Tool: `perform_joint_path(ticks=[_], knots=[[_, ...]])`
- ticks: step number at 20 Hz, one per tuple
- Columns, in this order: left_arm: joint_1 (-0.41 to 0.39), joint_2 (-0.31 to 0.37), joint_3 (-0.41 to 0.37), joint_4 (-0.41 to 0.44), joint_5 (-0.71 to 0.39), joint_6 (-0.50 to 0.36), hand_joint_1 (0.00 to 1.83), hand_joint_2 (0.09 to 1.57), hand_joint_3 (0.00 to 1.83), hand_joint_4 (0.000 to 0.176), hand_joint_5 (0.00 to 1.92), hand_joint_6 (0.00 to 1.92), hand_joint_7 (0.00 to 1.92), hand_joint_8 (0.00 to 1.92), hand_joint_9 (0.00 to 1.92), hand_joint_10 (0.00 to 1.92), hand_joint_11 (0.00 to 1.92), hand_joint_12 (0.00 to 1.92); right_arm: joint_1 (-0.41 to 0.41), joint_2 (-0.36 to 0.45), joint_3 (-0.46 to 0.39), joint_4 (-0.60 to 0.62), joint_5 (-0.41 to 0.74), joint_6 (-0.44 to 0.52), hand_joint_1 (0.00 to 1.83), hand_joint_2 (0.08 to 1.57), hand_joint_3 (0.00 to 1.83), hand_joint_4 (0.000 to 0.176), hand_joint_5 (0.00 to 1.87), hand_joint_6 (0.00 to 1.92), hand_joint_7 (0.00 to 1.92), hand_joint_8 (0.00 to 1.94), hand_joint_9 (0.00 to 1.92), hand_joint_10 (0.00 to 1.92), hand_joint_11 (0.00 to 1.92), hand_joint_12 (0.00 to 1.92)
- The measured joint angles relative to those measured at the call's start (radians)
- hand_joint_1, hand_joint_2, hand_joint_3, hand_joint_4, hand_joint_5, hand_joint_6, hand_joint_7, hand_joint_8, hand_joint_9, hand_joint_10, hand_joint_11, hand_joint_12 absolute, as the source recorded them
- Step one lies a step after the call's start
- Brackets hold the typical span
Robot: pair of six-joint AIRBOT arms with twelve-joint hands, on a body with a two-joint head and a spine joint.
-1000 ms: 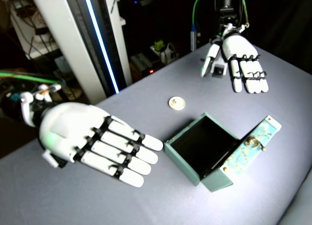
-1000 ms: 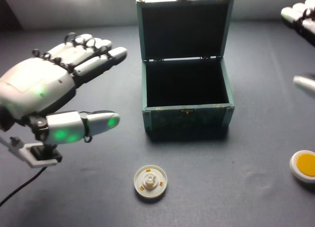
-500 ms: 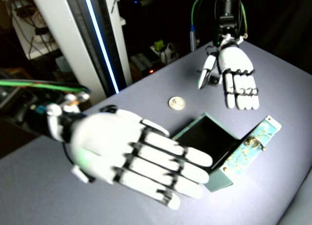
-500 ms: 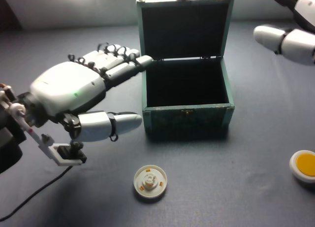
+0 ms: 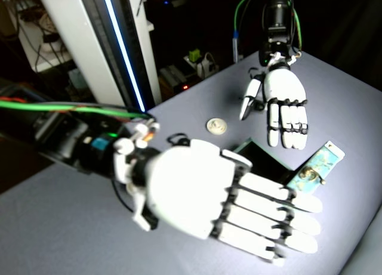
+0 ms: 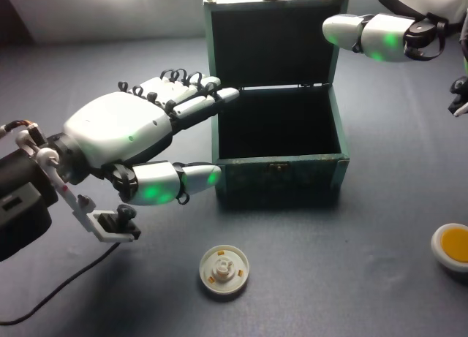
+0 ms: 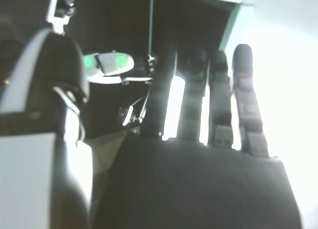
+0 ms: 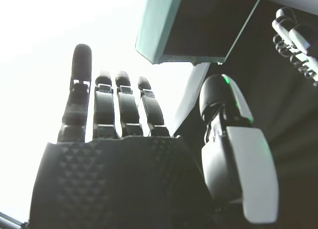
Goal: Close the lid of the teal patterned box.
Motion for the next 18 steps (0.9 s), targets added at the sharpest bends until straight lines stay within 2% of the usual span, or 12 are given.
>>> perform_joint_path(ticks=[2, 3, 5, 6, 7, 8, 10, 13, 15, 16, 17, 18], knots=[[0.0, 0.0, 0.001, 0.005, 0.002, -0.002, 0.2, 1.35, 0.0, 0.026, 0.1, 0.01, 0.07, 0.01, 0.04, 0.01, 0.0, 0.81, 0.0, -0.003, 0.003, -0.011, -0.018, 0.0, 0.18, 1.28, 0.0, 0.01, 0.0, 0.0, 0.02, 0.01, 0.0, 0.0, 0.0, 0.0], [-0.002, 0.0, 0.002, 0.003, 0.006, -0.002, 0.23, 1.36, 0.0, 0.004, 0.11, 0.01, 0.09, 0.01, 0.05, 0.01, 0.0, 0.73, 0.0, -0.004, 0.003, -0.021, -0.024, 0.0, 0.21, 1.28, 0.0, 0.006, 0.05, 0.02, 0.1, 0.04, 0.02, 0.01, 0.0, 0.0], [-0.006, 0.0, 0.006, 0.003, 0.008, -0.002, 0.22, 1.36, 0.0, 0.0, 0.12, 0.01, 0.08, 0.0, 0.04, 0.01, 0.0, 0.61, 0.002, -0.004, -0.004, -0.028, -0.025, 0.0, 0.3, 1.3, 0.0, 0.0, 0.27, 0.06, 0.25, 0.02, 0.11, 0.23, 0.0, 0.99], [-0.007, 0.0, 0.007, 0.0, 0.008, -0.002, 0.22, 1.37, 0.0, 0.002, 0.12, 0.01, 0.08, 0.0, 0.04, 0.01, 0.0, 0.6, 0.005, -0.004, -0.01, -0.036, -0.027, 0.0, 0.32, 1.31, 0.0, 0.0, 0.38, 0.17, 0.37, 0.04, 0.13, 0.54, 0.0, 1.46], [-0.01, 0.0, 0.007, 0.001, 0.01, -0.002, 0.22, 1.37, 0.0, 0.001, 0.11, 0.0, 0.07, 0.0, 0.04, 0.01, 0.0, 0.6, 0.004, -0.005, -0.016, -0.039, -0.024, 0.0, 0.31, 1.31, 0.0, 0.0, 0.36, 0.38, 0.41, 0.04, 0.06, 0.79, 0.0, 1.65], [-0.011, 0.0, 0.007, 0.001, 0.01, -0.002, 0.25, 1.37, 0.0, 0.0, 0.11, 0.0, 0.06, 0.0, 0.03, 0.0, 0.0, 0.51, 0.005, -0.005, -0.026, -0.033, -0.007, -0.001, 0.24, 1.3, 0.0, 0.0, 0.32, 0.45, 0.42, 0.03, 0.01, 0.83, 0.0, 1.87], [-0.011, 0.0, 0.007, 0.0, 0.011, -0.004, 0.25, 1.37, 0.0, 0.0, 0.09, 0.0, 0.03, 0.0, 0.0, 0.0, 0.0, 0.42, 0.011, -0.003, -0.047, -0.032, 0.017, -0.001, 0.26, 1.29, 0.0, 0.0, 0.34, 0.41, 0.39, 0.01, 0.0, 0.66, 0.0, 1.92], [-0.01, 0.0, 0.007, -0.004, 0.009, -0.006, 0.3, 1.37, 0.0, 0.0, 0.1, 0.0, 0.03, 0.0, 0.0, 0.0, 0.0, 0.35, 0.01, 0.012, -0.083, -0.051, 0.026, -0.001, 0.2, 1.33, 0.0, 0.0, 0.26, 0.47, 0.41, 0.02, 0.0, 0.99, 0.0, 1.84], [0.0, 0.003, 0.0, -0.024, -0.003, -0.007, 0.32, 1.37, 0.0, 0.0, 0.11, 0.0, 0.04, 0.0, 0.01, 0.0, 0.0, 0.38, 0.003, 0.026, -0.112, -0.084, 0.032, 0.0, 0.22, 1.35, 0.0, 0.0, 0.25, 0.65, 0.34, 0.81, 0.18, 1.49, 0.23, 1.92], [0.005, 0.005, -0.003, -0.026, -0.011, -0.007, 0.3, 1.37, 0.0, 0.0, 0.1, 0.0, 0.03, 0.0, 0.01, 0.0, 0.0, 0.47, -0.011, 0.034, -0.127, -0.088, 0.049, 0.001, 0.23, 1.35, 0.0, 0.0, 0.23, 0.73, 0.22, 0.99, 0.22, 1.56, 0.3, 1.92], [0.008, 0.009, -0.006, -0.028, -0.012, -0.007, 0.27, 1.37, 0.0, 0.009, 0.1, 0.0, 0.04, 0.0, 0.02, 0.01, 0.0, 0.57, -0.019, 0.042, -0.138, -0.094, 0.06, 0.001, 0.27, 1.36, 0.0, 0.0, 0.2, 0.98, 0.15, 0.98, 0.21, 1.49, 0.31, 1.92], [0.016, 0.012, -0.006, -0.03, -0.021, -0.007, 0.25, 1.37, 0.0, 0.017, 0.09, 0.0, 0.04, 0.0, 0.02, 0.01, 0.0, 0.58, -0.032, 0.05, -0.153, -0.102, 0.071, 0.0, 0.33, 1.36, 0.0, 0.0, 0.17, 1.16, 0.34, 1.23, 0.39, 1.62, 0.44, 1.92]])
